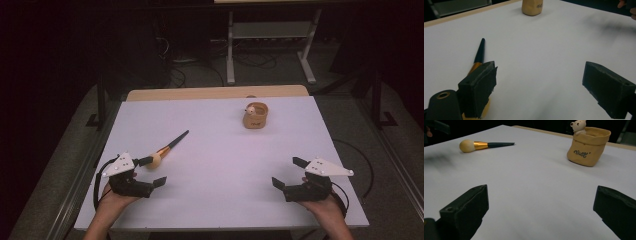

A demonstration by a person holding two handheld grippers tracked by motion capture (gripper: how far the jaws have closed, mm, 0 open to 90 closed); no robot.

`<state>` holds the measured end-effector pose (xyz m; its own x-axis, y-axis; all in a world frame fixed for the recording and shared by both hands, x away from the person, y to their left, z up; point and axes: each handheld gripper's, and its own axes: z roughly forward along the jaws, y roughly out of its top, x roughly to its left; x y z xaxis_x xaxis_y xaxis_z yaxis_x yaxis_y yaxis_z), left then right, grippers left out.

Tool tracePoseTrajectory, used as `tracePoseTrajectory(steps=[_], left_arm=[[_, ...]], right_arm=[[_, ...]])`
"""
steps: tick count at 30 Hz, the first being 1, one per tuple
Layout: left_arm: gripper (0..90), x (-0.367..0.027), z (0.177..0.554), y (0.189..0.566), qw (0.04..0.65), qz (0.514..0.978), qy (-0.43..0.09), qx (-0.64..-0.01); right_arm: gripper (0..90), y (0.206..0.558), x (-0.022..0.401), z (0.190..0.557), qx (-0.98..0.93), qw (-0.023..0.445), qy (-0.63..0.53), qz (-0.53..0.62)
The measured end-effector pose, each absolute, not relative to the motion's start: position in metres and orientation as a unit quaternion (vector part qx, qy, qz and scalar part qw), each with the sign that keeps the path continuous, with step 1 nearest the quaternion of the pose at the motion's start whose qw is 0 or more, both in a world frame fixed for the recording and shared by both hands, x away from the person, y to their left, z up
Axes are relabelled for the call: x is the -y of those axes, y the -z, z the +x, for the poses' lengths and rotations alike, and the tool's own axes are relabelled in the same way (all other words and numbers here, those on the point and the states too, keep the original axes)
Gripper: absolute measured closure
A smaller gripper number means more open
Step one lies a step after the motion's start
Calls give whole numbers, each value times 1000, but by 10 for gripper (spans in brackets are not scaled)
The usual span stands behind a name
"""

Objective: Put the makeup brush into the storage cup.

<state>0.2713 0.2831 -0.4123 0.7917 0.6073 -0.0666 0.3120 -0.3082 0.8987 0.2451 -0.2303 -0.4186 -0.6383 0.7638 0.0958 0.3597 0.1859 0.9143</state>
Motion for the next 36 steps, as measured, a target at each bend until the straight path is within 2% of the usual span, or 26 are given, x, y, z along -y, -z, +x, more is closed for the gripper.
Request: tracePoseTrajectory(steps=[36], left_arm=[[117,-273,285,407,497,809,-141,-282]], right_arm=[[0,419,228,247,-739,194,-526,374]])
